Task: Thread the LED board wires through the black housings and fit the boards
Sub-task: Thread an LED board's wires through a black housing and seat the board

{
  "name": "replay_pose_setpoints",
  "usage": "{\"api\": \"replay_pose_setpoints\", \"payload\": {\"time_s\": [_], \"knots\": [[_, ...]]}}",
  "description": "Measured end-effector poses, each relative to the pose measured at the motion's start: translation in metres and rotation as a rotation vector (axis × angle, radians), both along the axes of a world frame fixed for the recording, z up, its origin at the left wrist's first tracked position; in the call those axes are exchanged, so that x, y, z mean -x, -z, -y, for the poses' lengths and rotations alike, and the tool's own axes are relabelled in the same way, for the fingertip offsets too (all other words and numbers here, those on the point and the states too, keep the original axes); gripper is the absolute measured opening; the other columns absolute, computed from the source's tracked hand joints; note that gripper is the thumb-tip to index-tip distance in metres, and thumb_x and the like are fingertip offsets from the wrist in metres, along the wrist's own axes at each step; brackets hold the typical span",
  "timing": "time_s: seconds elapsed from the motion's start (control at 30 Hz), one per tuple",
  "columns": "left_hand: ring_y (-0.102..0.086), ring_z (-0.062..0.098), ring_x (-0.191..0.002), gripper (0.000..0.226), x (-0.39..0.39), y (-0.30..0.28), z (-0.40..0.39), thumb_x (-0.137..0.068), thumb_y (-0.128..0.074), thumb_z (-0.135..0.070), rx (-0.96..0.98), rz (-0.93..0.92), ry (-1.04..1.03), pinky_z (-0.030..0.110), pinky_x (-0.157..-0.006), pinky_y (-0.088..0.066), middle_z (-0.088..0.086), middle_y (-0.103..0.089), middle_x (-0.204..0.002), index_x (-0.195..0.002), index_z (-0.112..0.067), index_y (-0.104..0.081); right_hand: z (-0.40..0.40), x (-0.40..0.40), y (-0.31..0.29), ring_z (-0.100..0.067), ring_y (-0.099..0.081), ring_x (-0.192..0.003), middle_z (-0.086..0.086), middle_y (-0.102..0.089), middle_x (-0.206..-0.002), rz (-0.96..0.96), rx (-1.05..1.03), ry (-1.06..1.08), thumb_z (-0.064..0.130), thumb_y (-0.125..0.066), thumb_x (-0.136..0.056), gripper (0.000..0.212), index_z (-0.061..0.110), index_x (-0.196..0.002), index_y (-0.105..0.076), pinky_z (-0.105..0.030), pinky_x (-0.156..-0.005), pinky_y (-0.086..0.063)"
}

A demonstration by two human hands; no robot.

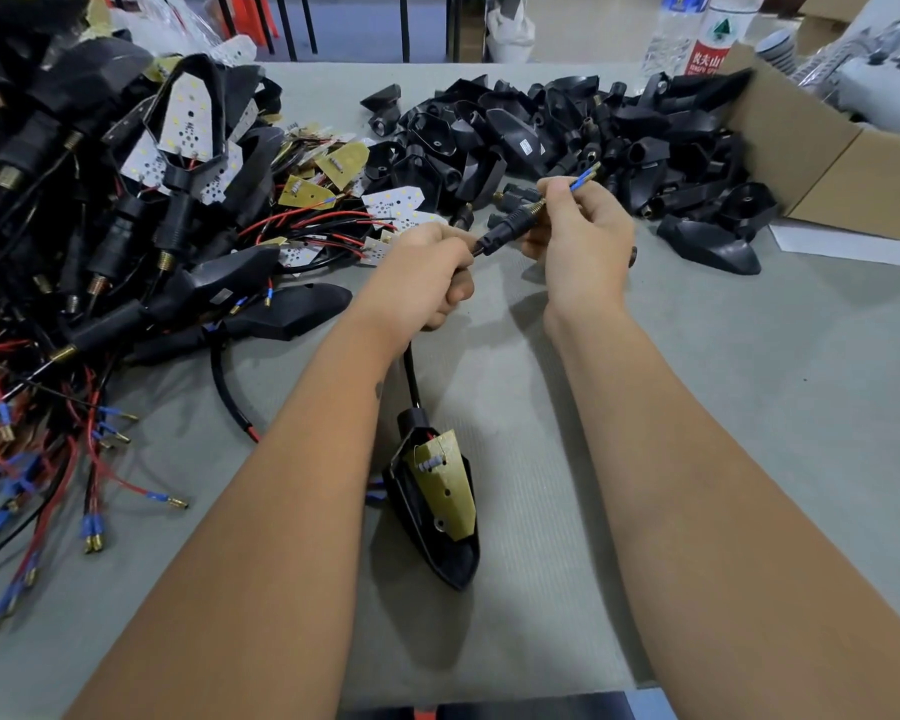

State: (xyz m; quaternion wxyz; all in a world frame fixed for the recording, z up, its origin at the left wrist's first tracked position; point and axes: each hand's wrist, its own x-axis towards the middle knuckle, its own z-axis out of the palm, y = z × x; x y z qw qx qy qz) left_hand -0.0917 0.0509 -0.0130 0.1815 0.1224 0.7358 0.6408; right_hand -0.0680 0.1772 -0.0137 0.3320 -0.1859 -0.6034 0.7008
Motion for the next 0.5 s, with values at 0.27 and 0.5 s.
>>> {"api": "replay_pose_setpoints", "payload": {"time_s": [0.27,0.5], "knots": [[-0.020,0.009,-0.038,0.027,0.001,0.002,0.001,-0.096,-0.031,-0.010,-0.129,0.046,-0.082,0.015,-0.037,-0.017,-0.002,-0.038,-0.045,-0.114,-0.019,-0.050,0.012,-0.006,-0.001,-0.015,-0.054,-0.054,-0.007,-0.060,-0.069,-0.011,-0.013,-0.333,0.008,-0.064,-0.092,0.006,0.005,-0.094,-0.059,-0.022,-0.051,-0.045],[-0.023,0.009,-0.041,0.028,0.000,0.003,0.002,-0.101,-0.041,-0.041,-0.105,0.020,-0.024,0.017,-0.037,-0.018,-0.004,-0.039,-0.049,-0.088,-0.019,-0.052,0.017,-0.003,-0.001,-0.012,-0.047,-0.049,-0.002,-0.056,-0.063,0.084,-0.092,-0.346,0.031,-0.043,-0.103,0.034,0.013,-0.094,-0.071,-0.021,-0.048,-0.038]]}}
